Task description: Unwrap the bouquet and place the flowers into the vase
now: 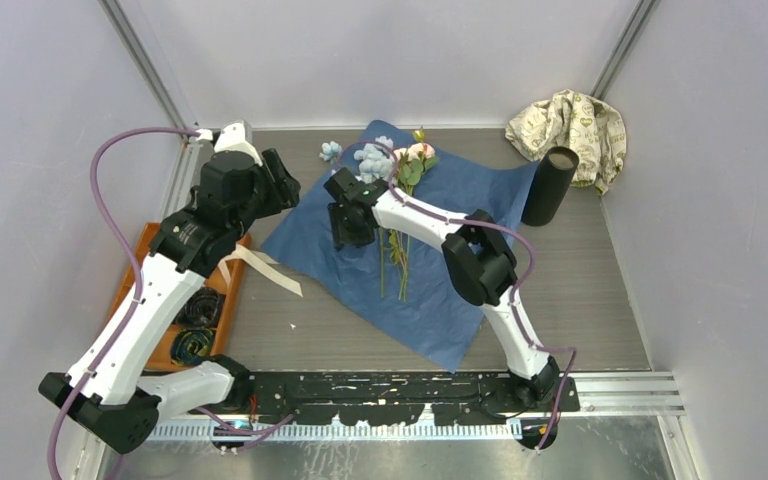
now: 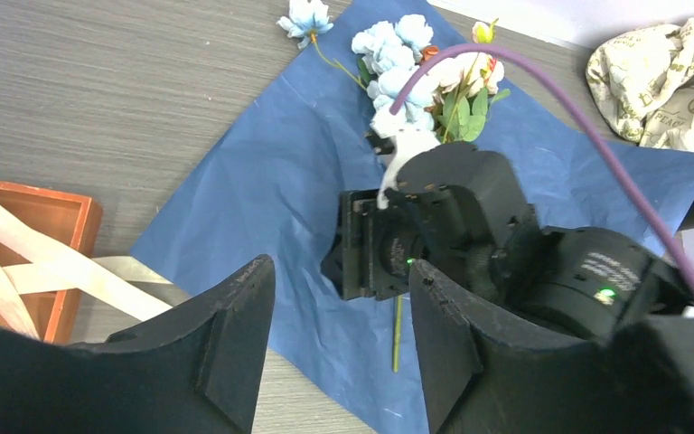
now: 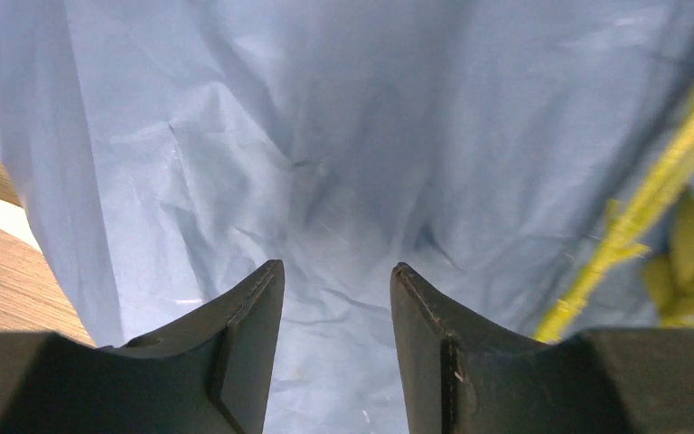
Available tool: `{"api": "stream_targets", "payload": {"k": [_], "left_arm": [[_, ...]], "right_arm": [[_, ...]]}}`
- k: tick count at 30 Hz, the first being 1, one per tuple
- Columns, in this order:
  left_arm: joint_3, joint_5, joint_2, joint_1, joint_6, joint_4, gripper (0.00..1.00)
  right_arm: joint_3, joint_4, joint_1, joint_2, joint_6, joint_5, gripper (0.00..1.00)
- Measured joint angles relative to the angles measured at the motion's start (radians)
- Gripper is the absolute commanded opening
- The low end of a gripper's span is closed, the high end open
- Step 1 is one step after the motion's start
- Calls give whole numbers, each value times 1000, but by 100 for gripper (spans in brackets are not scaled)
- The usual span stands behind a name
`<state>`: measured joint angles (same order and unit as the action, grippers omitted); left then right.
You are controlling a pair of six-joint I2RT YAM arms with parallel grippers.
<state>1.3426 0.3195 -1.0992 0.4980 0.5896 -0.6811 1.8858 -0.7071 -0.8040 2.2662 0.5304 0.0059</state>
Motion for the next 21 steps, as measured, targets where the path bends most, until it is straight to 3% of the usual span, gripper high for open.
{"api": "stream_targets", "payload": {"k": [7,15,21], "left_arm": [[-5,-11,-67,-2,4,12,59],[67,-157,-478,-3,4,64,51],[177,-201,-726,-3,5,91,52]], "right_arm": [[-92,-42,54,-202,-21,120,53],[-302,-57,230,-597,-5,211,52],[-404,-71,312,-705,-14,238,53]]}}
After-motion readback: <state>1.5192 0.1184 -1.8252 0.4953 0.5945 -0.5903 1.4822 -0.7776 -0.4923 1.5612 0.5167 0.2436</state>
